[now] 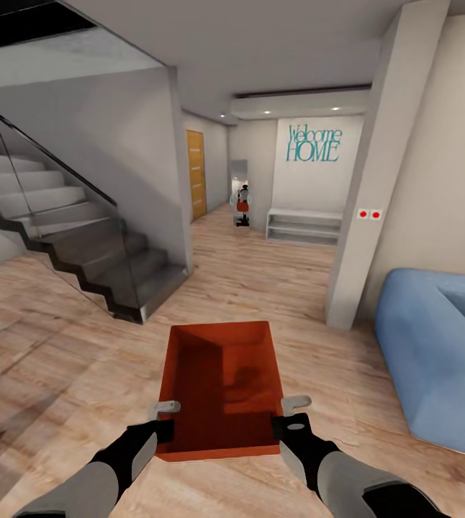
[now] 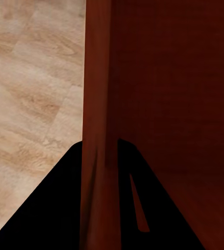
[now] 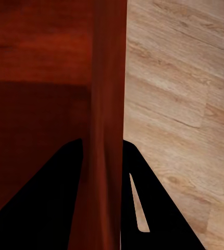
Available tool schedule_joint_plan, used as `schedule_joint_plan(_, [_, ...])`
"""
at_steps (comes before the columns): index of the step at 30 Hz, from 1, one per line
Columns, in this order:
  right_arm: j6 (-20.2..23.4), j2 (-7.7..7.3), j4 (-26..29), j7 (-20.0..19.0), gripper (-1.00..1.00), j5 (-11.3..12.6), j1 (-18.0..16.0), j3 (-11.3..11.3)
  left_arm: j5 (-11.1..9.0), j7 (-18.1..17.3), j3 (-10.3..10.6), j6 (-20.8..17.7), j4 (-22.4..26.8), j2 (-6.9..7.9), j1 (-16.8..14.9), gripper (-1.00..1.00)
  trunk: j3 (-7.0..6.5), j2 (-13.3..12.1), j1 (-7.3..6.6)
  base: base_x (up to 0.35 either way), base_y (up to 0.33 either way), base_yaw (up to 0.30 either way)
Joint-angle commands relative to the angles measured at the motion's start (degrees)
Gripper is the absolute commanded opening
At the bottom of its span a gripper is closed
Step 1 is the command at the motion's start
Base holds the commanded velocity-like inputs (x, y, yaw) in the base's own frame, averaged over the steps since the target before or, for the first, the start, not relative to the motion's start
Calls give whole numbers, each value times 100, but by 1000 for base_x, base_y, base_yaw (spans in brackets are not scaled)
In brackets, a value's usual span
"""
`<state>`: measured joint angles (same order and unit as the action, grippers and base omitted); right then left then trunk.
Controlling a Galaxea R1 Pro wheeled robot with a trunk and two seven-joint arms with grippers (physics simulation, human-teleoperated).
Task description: Move the two storage containers from the living room to the garage. In the garage, place one container on the floor and stack the other container on top of it (either order is fine).
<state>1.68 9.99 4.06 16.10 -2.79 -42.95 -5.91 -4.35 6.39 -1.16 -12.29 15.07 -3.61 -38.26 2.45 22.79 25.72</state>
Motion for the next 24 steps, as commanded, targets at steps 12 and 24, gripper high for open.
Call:
schedule_joint_plan(12, [13, 1, -24, 86, -100, 33, -3, -53, 110, 56, -69, 153, 31, 79, -6, -100, 13, 13, 7, 321, 0, 0])
schedule_joint_plan(24, [16, 1, -24, 86, -100, 35, -3, -33, 106, 55, -69, 148, 26, 79, -6, -100, 13, 13, 7, 321, 0, 0])
